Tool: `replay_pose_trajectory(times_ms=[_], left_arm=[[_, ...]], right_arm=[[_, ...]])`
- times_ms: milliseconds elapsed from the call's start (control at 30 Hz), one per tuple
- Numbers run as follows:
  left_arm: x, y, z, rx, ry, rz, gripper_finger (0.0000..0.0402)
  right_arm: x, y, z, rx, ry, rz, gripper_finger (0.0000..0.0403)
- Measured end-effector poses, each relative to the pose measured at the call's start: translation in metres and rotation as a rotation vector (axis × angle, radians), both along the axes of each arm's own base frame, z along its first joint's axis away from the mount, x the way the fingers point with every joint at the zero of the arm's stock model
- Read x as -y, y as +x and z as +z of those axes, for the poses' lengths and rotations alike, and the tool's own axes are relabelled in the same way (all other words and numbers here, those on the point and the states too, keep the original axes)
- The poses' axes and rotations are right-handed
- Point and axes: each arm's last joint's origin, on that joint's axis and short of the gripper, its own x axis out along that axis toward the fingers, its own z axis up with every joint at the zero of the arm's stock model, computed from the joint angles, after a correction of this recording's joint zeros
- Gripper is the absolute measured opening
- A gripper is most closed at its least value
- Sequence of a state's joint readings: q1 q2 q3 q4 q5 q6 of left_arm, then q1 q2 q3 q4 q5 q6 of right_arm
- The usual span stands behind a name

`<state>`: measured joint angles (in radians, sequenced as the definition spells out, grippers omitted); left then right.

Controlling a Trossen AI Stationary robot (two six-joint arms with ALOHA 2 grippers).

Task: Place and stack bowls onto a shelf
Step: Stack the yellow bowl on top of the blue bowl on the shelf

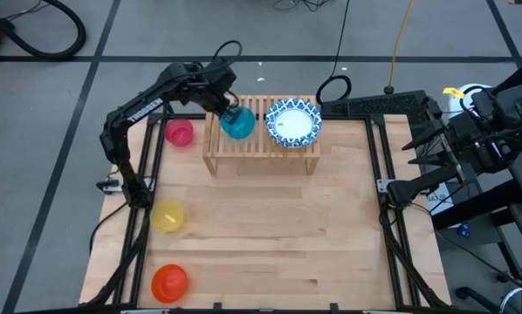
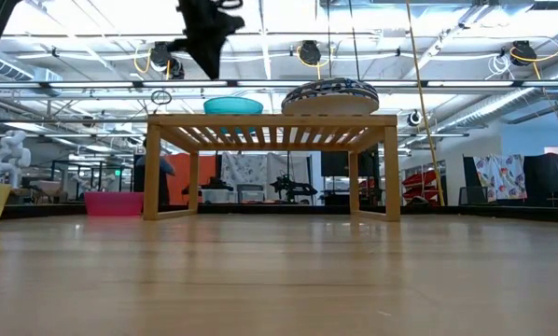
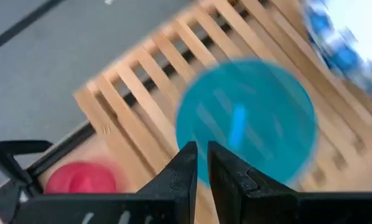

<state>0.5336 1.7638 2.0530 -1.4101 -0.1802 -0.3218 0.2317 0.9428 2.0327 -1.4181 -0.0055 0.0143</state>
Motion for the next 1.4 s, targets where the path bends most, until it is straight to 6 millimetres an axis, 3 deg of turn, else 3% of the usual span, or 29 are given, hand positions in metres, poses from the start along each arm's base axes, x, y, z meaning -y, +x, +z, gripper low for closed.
replay_pose_trajectory(times_ms=[133, 300, 467, 800, 933, 1067, 1233, 1400], left_arm=[[0.021, -0.01, 0.014, -0.075, -0.07, -0.08, 0.0042], [0.055, -0.017, 0.034, 0.063, -0.149, -0.223, 0.0009], [0.089, -0.024, 0.046, 0.126, -0.189, -0.295, 0.0005], [0.178, -0.028, 0.057, 0.143, -0.213, -0.773, 0.0004], [0.206, -0.025, 0.044, 0.085, -0.269, -0.784, 0.0004], [0.228, -0.021, 0.018, -0.013, -0.368, -0.609, 0.0004], [0.251, -0.025, -0.012, -0.13, -0.232, -0.523, 0.0004], [0.26, -0.058, -0.016, -0.092, -0.128, -0.421, 0.0007]], right_arm=[[0.0, 0.0, 0.0, 0.0, 0.0, 0.0, 0.0141], [0.0, 0.0, 0.0, -0.001, 0.002, 0.005, 0.0141], [-0.002, 0.0, 0.0, -0.004, 0.022, 0.053, 0.0141], [-0.005, 0.0, 0.002, 0.007, 0.063, 0.142, 0.0141], [-0.005, 0.0, 0.002, 0.007, 0.064, 0.143, 0.0141], [-0.005, 0.0, 0.002, 0.007, 0.064, 0.143, 0.0141], [-0.005, 0.0, 0.002, 0.008, 0.064, 0.143, 0.0141], [-0.005, 0.0, 0.002, 0.006, 0.073, 0.165, 0.0141]])
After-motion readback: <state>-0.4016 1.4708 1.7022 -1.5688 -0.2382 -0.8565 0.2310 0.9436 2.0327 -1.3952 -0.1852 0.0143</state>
